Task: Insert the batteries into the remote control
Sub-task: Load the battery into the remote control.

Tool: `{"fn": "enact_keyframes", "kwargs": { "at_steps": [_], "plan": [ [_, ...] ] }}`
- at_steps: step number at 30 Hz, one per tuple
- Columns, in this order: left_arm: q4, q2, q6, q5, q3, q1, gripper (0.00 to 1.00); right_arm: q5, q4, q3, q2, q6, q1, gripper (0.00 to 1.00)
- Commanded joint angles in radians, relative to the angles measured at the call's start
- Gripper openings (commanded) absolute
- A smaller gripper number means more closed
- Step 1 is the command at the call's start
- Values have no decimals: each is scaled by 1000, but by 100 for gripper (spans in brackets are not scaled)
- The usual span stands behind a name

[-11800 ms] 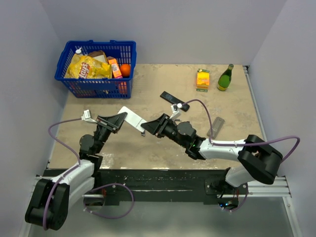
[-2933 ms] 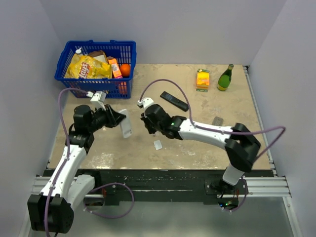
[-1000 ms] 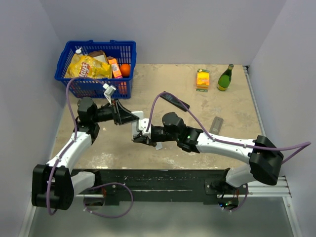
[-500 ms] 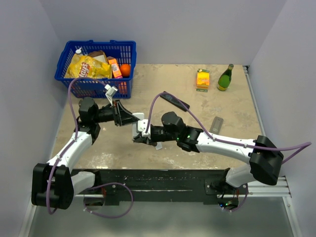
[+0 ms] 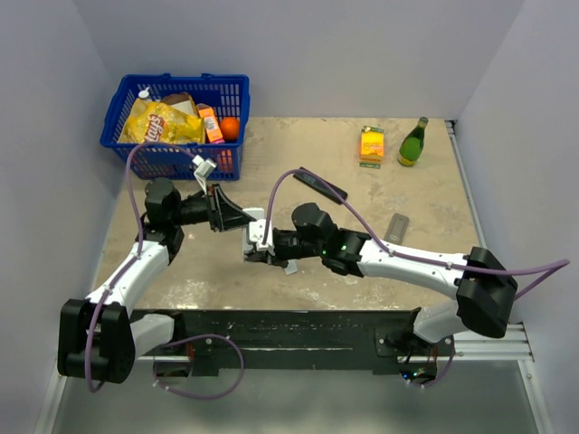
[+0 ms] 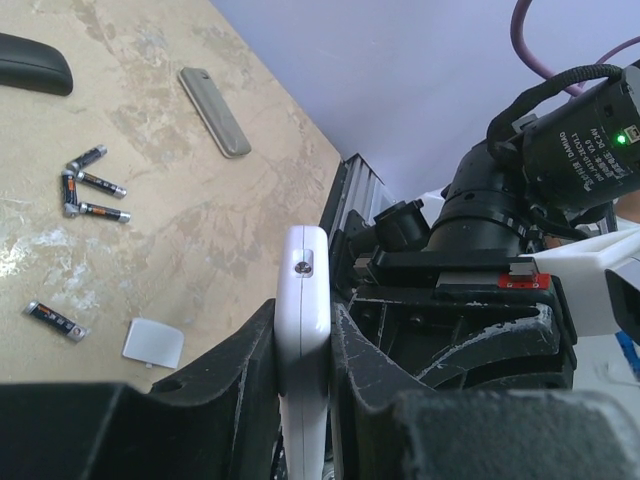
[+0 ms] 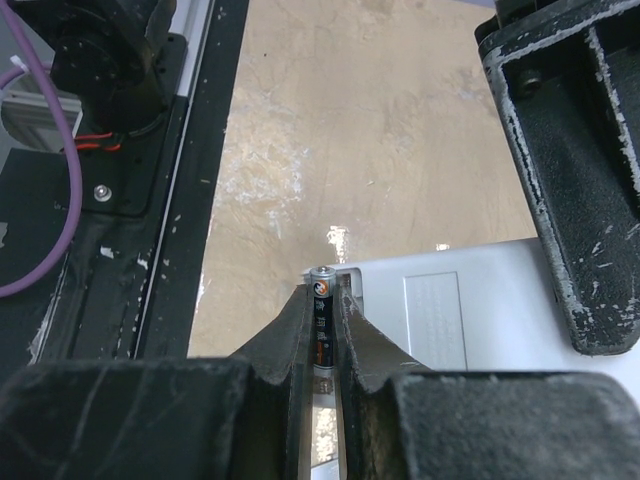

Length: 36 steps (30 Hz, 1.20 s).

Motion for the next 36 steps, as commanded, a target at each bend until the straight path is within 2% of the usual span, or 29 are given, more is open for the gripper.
{"fn": "enact_keyframes", "kwargs": {
  "at_steps": [1,8,12,22,36],
  "plan": [
    [-6,-5,16,7,5,-4,0,27,-43,48,5,-28,0,0],
    [-126,-8,105,-26,25,-4,0,30,-89,78,27,-34,0,0],
    [-131,-8,107,-29,27,-4,0,27,-129,98,48,-45,0,0],
    [-105,-8,82,-34,25,-2,0,39,-192,129,88,-62,2,0],
    [-37,-11,15,-42,16,9,0,146,-275,166,151,-85,17,0]
  ]
}}
